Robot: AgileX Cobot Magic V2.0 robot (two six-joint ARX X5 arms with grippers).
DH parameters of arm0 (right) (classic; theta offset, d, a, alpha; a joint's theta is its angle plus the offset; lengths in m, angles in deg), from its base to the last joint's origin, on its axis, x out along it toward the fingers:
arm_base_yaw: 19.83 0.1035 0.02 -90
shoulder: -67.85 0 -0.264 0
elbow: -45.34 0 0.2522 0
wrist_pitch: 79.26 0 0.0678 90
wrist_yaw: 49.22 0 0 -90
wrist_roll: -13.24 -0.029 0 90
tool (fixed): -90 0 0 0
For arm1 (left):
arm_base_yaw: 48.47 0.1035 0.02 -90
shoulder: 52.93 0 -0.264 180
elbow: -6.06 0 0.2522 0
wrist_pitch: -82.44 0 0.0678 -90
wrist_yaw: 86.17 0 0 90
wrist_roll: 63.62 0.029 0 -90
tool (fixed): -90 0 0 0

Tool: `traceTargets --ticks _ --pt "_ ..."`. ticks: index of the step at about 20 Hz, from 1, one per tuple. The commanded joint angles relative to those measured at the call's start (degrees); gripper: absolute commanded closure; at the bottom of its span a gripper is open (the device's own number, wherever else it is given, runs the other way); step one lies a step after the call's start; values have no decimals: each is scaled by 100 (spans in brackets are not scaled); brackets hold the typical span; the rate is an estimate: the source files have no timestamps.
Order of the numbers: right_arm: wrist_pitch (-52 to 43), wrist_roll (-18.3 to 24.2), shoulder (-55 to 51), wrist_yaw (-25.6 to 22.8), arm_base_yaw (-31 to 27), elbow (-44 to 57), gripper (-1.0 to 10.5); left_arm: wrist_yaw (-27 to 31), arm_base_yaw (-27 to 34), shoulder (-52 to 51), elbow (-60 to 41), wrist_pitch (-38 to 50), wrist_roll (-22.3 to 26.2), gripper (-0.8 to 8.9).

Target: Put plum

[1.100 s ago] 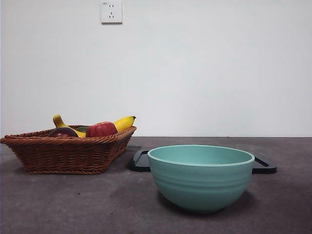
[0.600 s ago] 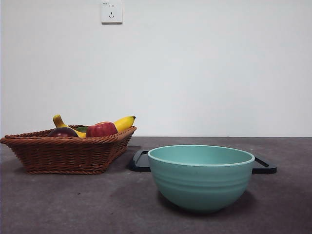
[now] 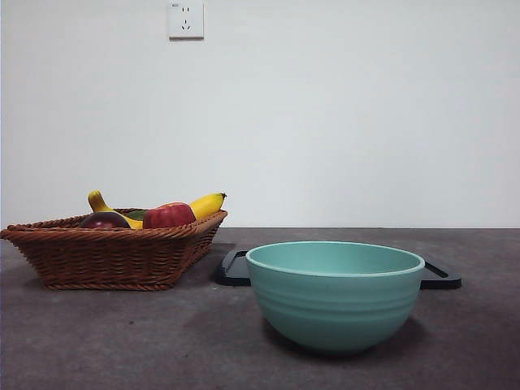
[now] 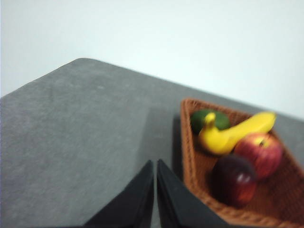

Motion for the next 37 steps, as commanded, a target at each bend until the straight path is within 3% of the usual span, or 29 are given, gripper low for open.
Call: traceTargets --ticks 1,4,11,17,24,30,37 --pt "-59 -354 -9 -15 -4 -295 942 -59 9 -9 291 59 -535 804" --pt "157 -354 39 -28 -4 -616 942 -63 9 28 643 -133 -796 804" --pt "1220 -197 597 28 -4 -1655 942 -269 9 470 1810 -837 -667 804" --pt "2374 262 1419 796 -4 -2732 942 -868 9 1268 2903 -1982 -79 804" --pt "4210 1016 2612 1770 -2 -4140 942 -1989 4 2428 3873 -3185 739 804" --pt "5392 1381 3410 2295 109 -5045 942 -2691 -76 3276 4498 -3993 1270 804" --pt "6339 1784 3926 2450 603 -5410 942 -2922 -256 3866 4924 -4760 1836 805"
